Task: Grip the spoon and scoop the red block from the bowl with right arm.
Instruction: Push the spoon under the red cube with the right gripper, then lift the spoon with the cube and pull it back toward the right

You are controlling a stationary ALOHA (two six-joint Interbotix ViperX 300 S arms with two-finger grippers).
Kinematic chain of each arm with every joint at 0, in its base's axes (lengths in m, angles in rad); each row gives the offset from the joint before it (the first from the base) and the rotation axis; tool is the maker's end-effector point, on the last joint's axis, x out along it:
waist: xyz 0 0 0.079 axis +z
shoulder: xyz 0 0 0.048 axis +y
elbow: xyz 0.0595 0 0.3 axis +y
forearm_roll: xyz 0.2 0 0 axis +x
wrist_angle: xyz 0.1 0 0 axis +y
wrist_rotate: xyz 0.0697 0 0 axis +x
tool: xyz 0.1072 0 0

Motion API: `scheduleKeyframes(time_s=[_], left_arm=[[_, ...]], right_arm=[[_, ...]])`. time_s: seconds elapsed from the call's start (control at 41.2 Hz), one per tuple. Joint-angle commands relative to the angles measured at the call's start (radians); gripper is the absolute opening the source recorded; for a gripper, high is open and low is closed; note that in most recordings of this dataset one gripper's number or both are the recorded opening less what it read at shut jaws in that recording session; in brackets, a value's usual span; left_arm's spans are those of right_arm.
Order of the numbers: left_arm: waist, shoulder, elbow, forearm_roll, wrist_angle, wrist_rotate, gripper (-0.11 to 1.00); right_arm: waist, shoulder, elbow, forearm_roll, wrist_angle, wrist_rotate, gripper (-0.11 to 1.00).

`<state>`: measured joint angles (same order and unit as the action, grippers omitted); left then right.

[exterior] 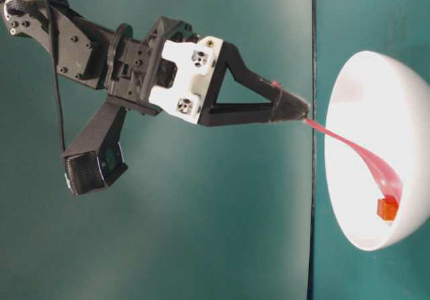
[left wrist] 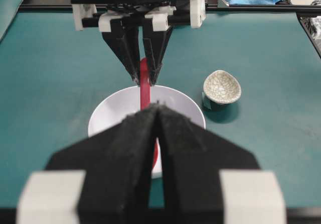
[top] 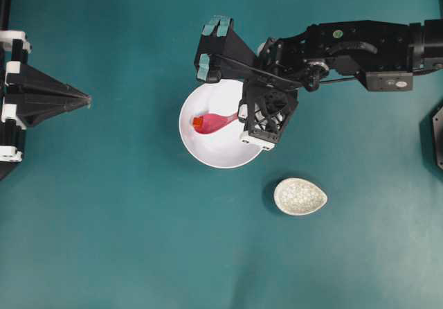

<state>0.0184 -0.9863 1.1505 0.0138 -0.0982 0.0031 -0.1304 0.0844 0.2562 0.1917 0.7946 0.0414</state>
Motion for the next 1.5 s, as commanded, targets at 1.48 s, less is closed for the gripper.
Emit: scheduleKeyframes(time_s=[1.48], left_arm=[[0.002,0.008,-0.025,0.003,-0.005,-0.011,0.0]], right_arm=[[0.023,-0.359,0.321,-0.002,-0.431,0.006,0.26]])
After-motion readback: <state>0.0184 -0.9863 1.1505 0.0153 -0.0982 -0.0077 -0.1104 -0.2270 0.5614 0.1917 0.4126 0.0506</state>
